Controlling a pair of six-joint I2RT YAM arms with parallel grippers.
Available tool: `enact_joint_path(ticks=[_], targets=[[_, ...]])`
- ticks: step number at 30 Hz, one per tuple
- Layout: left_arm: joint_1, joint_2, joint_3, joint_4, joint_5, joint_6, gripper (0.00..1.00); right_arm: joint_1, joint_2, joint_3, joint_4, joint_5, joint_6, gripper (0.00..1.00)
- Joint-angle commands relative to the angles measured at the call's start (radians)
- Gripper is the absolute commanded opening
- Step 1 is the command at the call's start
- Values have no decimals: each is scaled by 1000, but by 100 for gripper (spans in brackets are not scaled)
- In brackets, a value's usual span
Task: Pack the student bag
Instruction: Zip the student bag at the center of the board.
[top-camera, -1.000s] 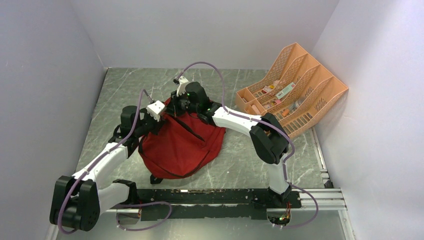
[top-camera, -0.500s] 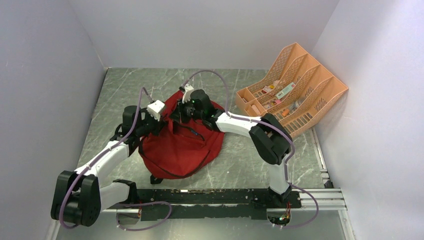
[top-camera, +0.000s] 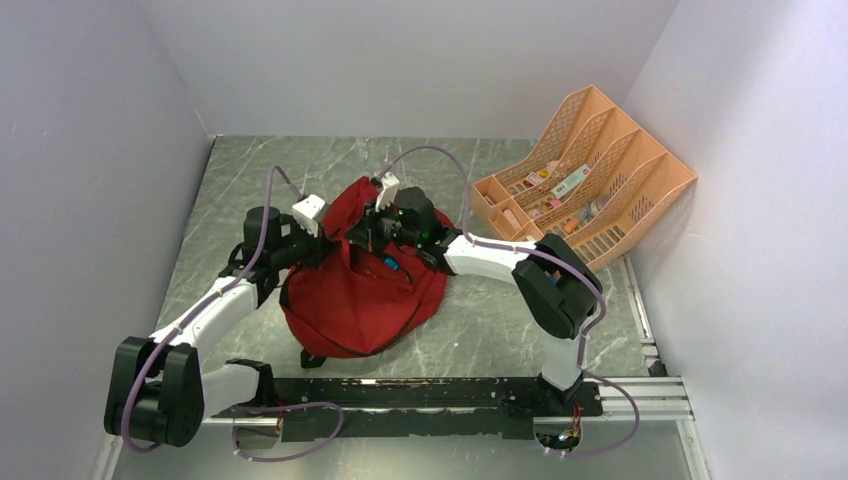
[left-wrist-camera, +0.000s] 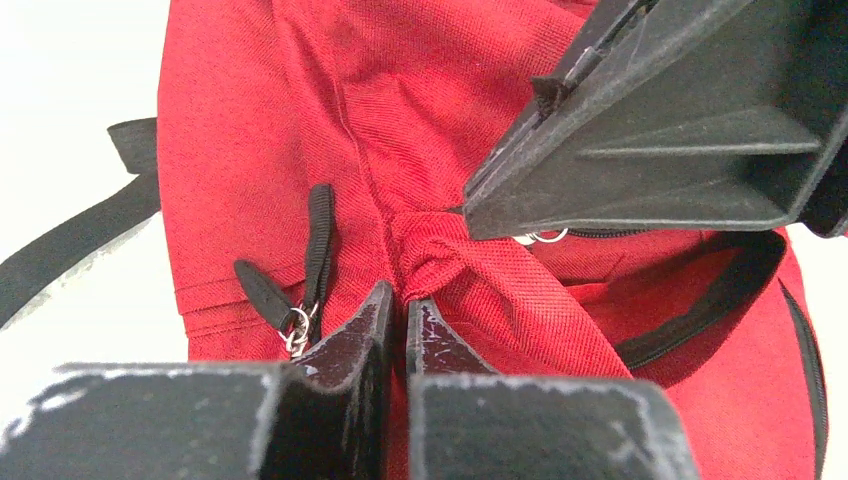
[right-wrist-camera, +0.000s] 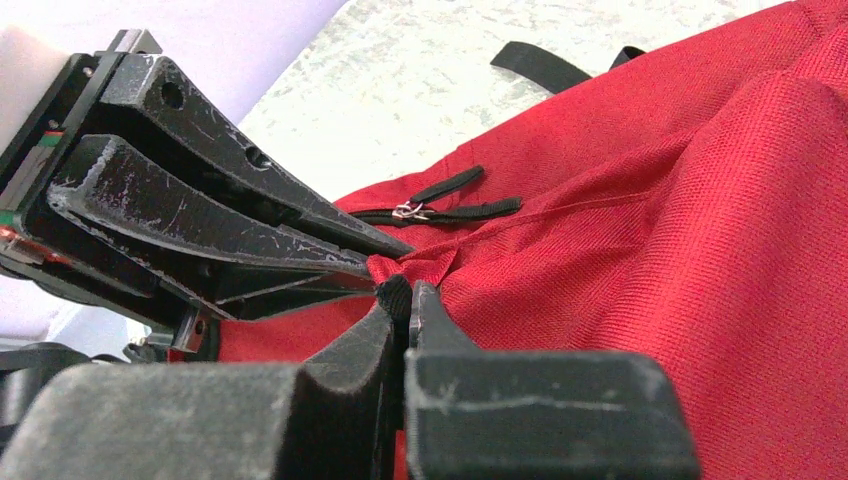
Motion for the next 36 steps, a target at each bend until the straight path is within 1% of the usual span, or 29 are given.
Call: enact_joint_path(ticks=[1, 4, 6, 7, 9, 11, 12, 13, 14, 16, 20, 22, 24, 27, 31, 36], targets=[[40, -15, 41, 67, 101, -36, 10, -8, -48, -11, 48, -52, -28, 0], [40, -82, 40, 57, 168, -152, 15, -12, -46, -38, 138, -48, -38, 0], [40, -138, 35, 14, 153, -216, 20, -19, -48, -63, 200, -47, -27, 0], [40, -169, 37, -27, 111, -246, 22, -24, -51, -72, 222, -47, -20, 0], [40, -216, 51, -137, -45, -349, 28, -29, -56, -92, 257, -52, -16, 0], [43, -239, 85, -292, -228, -474, 42, -29, -57, -111, 291, -62, -26, 0], [49, -239, 104, -356, -274, -517, 44, -29, -55, -119, 304, -68, -28, 0], [56, -237, 120, -402, -283, -544, 46, -29, -53, -126, 314, -72, -29, 0], [62, -231, 131, -436, -278, -574, 47, -29, -51, -131, 320, -73, -31, 0], [72, -218, 128, -452, -232, -647, 49, -29, -45, -140, 339, -81, -33, 0], [79, -157, 98, -389, -104, -825, 55, -29, -38, -179, 401, -108, -66, 0], [80, -110, 93, -341, -27, -914, 57, -27, -38, -212, 470, -111, -98, 0], [81, -78, 99, -315, 17, -966, 58, -24, -29, -240, 541, -122, -138, 0], [80, -63, 136, -326, 17, -996, 58, -18, -2, -256, 614, -131, -199, 0], [81, -83, 183, -389, -57, -981, 58, -2, 57, -238, 682, -138, -235, 0], [81, -91, 218, -430, -132, -986, 59, 18, 131, -189, 711, -136, -242, 0]])
